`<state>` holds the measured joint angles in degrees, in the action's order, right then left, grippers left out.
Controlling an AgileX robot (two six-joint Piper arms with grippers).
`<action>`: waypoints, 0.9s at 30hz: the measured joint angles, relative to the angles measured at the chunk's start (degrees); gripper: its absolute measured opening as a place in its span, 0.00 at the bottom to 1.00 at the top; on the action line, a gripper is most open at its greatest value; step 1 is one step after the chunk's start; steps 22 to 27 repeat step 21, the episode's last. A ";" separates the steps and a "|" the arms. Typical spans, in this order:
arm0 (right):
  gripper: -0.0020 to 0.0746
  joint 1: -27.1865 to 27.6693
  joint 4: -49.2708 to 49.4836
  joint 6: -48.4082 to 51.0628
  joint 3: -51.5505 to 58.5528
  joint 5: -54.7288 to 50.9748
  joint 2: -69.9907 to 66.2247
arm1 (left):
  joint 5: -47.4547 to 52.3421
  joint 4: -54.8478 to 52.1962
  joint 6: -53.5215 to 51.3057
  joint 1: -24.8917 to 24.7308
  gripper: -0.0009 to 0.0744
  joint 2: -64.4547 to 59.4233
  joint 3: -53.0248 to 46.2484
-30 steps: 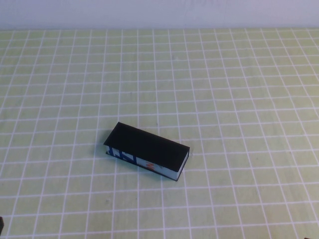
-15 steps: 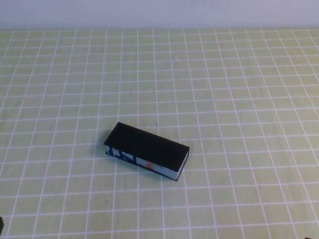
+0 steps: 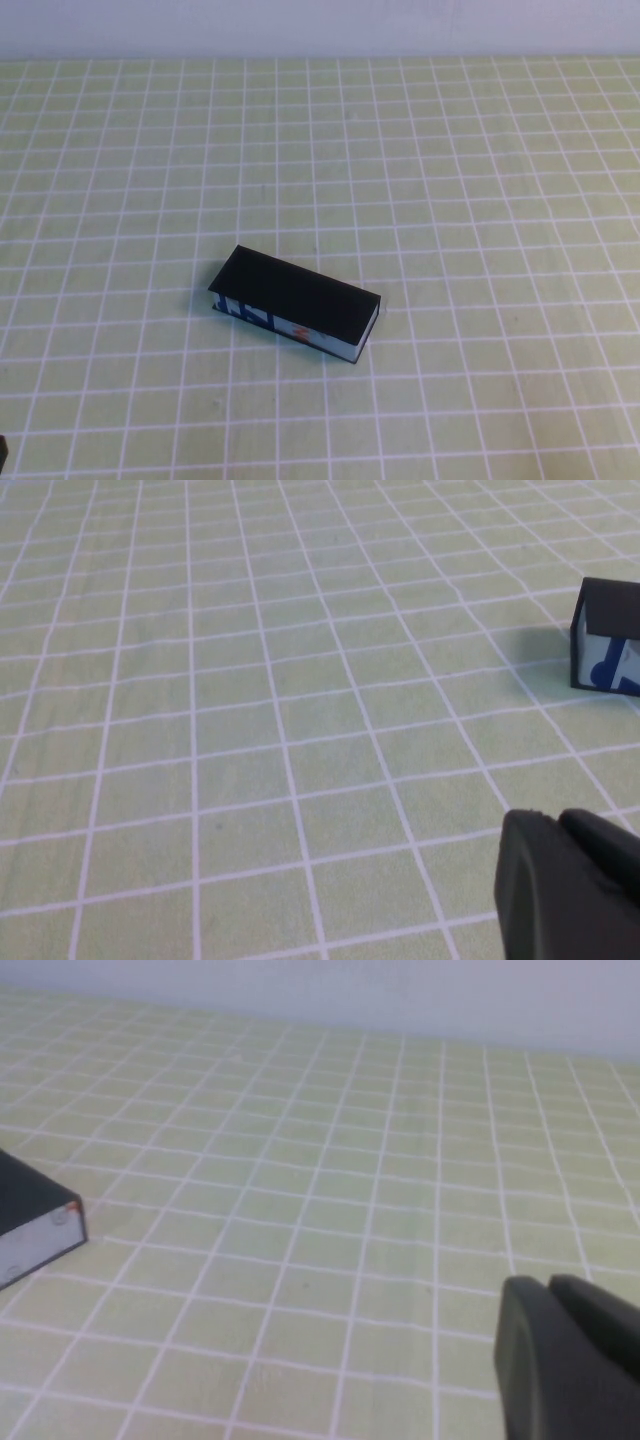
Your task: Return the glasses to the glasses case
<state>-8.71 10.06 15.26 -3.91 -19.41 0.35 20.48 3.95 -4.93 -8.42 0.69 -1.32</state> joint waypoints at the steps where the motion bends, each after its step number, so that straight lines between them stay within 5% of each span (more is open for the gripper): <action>1: 0.00 0.88 -0.78 -2.01 1.31 0.87 0.13 | 0.00 0.00 0.00 0.00 0.01 0.00 0.00; 8: 0.00 1.73 -5.89 -9.74 5.55 0.31 0.13 | 0.00 0.00 0.00 0.00 0.01 0.00 0.00; 27: 0.00 1.73 -5.89 -10.39 5.55 -0.69 0.13 | 0.00 0.00 0.00 0.00 0.01 0.00 0.00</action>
